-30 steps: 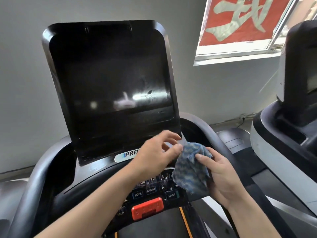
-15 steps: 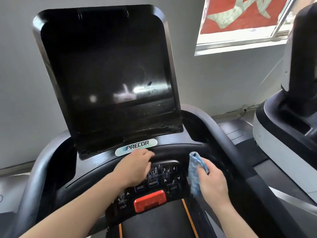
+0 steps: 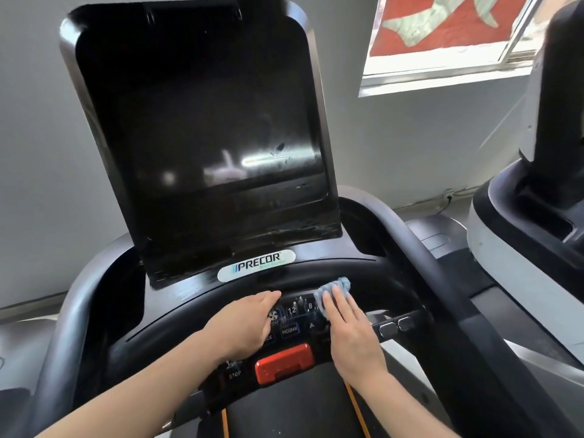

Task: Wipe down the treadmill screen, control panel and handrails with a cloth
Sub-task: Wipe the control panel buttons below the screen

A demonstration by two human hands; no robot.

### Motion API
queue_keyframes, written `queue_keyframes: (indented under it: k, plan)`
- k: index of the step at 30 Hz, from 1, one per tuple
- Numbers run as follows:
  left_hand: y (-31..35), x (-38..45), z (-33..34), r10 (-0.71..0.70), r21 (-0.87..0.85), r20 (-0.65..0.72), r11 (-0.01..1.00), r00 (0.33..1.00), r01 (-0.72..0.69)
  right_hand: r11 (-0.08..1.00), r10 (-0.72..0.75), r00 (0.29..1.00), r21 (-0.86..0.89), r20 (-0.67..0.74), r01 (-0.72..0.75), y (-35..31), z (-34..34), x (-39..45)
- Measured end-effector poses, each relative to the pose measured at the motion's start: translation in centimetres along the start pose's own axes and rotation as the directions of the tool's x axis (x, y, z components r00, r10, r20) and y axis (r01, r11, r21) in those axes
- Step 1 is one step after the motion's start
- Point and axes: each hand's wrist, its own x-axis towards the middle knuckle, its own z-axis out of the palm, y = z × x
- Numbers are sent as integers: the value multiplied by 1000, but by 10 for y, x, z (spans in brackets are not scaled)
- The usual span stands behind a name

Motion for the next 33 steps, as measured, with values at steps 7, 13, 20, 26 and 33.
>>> queue_keyframes:
  k: [7,13,20,26,33]
  plan:
    - [0,-4,3,19,-3,15,1000,1000,-19,998,13,998,-55,-65,-16,9,27,-77]
    - [-4,-5,8,69,47,31,996,997,-71,994,109,990,-13,-94,-110,-8,16,-9]
    - [-8,-5,15,95,67,18,993,995,-96,990,59,997,-124,-45,-65,2,37,-99]
    - [-9,-6,14,101,56,29,993,994,-103,982,161,976,-78,-146,-174,-14,21,-26]
    - [-10,-7,14,130,77,6,989,992,-130,976,162,986,-142,-33,-165,-14,51,-83]
